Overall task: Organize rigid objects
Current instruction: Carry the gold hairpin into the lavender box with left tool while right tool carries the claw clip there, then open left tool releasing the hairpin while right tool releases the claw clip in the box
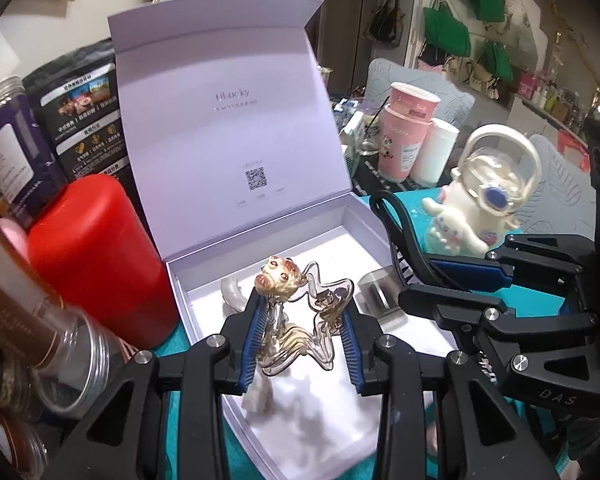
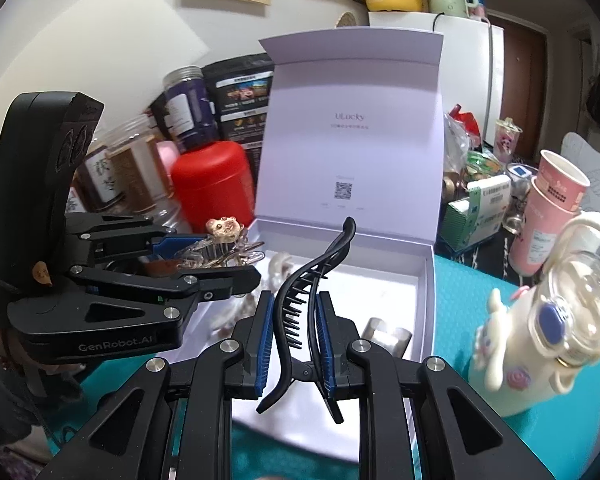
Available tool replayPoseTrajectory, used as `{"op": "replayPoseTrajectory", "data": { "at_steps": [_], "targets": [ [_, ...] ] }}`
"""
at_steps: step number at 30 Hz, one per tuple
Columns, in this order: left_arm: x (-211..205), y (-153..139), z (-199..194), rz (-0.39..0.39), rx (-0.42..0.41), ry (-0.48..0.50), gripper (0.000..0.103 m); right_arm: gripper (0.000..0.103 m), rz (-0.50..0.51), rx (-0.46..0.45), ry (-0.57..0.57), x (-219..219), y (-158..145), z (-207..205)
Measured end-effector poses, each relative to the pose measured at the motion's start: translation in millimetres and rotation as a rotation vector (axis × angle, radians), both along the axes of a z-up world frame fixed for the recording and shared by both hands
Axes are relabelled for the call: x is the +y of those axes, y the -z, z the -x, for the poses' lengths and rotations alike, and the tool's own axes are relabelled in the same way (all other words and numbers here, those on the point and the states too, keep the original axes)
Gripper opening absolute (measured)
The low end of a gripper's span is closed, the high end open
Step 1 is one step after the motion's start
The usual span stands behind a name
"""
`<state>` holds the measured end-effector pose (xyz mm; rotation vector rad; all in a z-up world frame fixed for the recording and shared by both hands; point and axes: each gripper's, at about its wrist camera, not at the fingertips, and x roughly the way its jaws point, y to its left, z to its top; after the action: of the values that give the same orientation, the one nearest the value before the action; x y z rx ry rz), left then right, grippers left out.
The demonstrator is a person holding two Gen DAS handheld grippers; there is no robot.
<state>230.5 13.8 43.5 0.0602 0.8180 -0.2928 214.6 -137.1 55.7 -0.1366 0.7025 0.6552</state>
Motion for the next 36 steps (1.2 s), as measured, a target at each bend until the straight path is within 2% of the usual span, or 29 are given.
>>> {"op": "replayPoseTrajectory", "data": {
  "at_steps": [16,21,36],
  "targets": [
    [-13,36,-51,-0.035,0.116,0.007,0.035,0.02,0.033,0.087,0.028,1,36,-51],
    [-20,48,-62,-0.074,0.151,0.004,0.035,0.02,0.044,0.11,0.04,1,47,-58],
    [-28,67,-72,-0.162,0.157,-0.041,0.035,0.021,0.084,0.133,0.076,2,67,-69]
  ]
}}
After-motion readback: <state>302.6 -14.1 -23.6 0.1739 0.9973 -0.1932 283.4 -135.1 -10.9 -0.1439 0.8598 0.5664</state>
